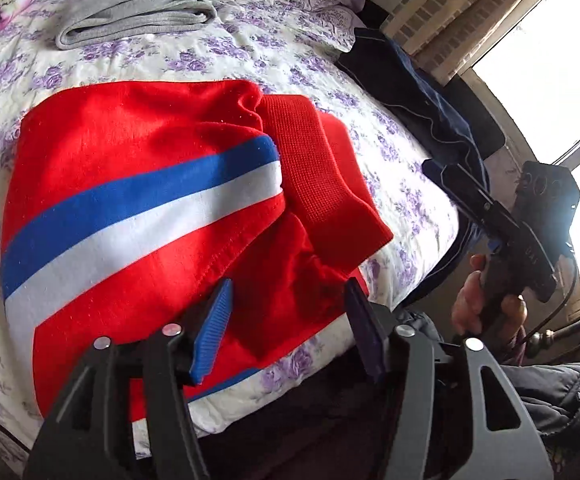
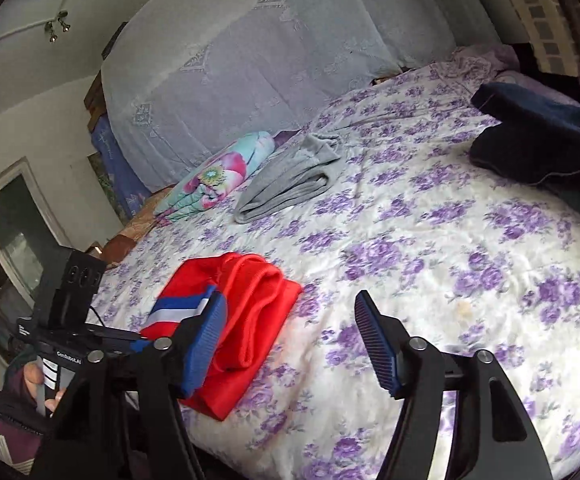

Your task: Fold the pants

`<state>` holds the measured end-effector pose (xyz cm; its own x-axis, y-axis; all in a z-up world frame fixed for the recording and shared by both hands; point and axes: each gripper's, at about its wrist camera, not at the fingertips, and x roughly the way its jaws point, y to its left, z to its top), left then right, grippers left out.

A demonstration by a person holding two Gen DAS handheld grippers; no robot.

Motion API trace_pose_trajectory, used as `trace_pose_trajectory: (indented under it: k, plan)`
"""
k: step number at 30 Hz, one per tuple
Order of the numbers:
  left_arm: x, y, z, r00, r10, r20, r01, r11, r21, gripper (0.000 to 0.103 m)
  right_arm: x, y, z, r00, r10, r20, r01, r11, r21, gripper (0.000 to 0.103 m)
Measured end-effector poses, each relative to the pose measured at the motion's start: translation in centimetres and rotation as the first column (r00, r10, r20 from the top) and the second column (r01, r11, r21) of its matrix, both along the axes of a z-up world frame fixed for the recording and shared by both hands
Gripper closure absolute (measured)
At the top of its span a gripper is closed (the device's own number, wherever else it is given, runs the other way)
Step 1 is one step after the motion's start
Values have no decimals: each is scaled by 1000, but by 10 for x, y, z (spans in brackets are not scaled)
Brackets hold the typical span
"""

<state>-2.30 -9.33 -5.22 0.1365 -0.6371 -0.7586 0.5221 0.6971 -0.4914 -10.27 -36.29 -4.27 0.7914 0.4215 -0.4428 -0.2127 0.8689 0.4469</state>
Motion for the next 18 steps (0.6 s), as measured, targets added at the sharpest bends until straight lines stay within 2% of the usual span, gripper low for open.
trace_pose_trajectory:
  k: [1, 2, 3, 4, 5, 8, 9, 10, 12, 14, 15, 17, 18]
  plan:
    - [-1, 6, 5, 1000, 8, 6, -7, 1000, -19, 29, 6, 5, 0, 999, 44, -13, -44, 999, 33, 25]
    - [-4, 12, 12, 999, 21, 28, -20, 999, -29, 20, 13, 11, 0, 995, 92, -27, -90, 994, 67, 25]
    - [-8, 17, 19, 997, 37, 63, -35, 999, -30, 17, 21, 18, 1, 989, 142, -38, -138, 985, 100, 23]
    - [-13, 20, 24, 995, 48, 90, -45, 998, -32, 16, 30, 27, 0, 980, 192, -58, -184, 975, 127, 17]
    - [-15, 23, 28, 993, 58, 105, -54, 998, -37, 16, 40, 38, -2, 972, 212, -98, -199, 972, 128, 15]
    - [-9, 31, 23, 992, 84, 96, -80, 996, -46, 15, 61, 70, -17, 953, 220, -209, -213, 976, 52, 17]
    - [-5, 33, 17, 991, 95, 94, -93, 995, -34, 15, 67, 80, -23, 945, 210, -249, -215, 976, 6, 55]
    - [-1, 35, 10, 990, 110, 83, -109, 994, -17, 16, 69, 87, -27, 938, 210, -275, -222, 975, -13, 72]
    - [2, 38, 3, 991, 121, 54, -120, 992, -26, 16, 59, 88, -17, 950, 215, -228, -223, 975, -9, 79]
    - [-2, 37, 5, 991, 106, 81, -104, 994, -26, 16, 43, 86, -1, 957, 215, -193, -223, 974, -25, 80]
    - [-3, 38, 4, 990, 104, 90, -103, 995, -17, 15, 38, 84, 1, 958, 201, -205, -214, 976, -41, 80]
    - [2, 37, -5, 993, 98, 61, -97, 995, -21, 15, 44, 76, -21, 933, 169, -319, -184, 983, -19, 75]
    - [5, 38, -10, 994, 96, 47, -95, 995, -23, 14, 49, 73, -37, 916, 158, -370, -177, 984, -18, 65]
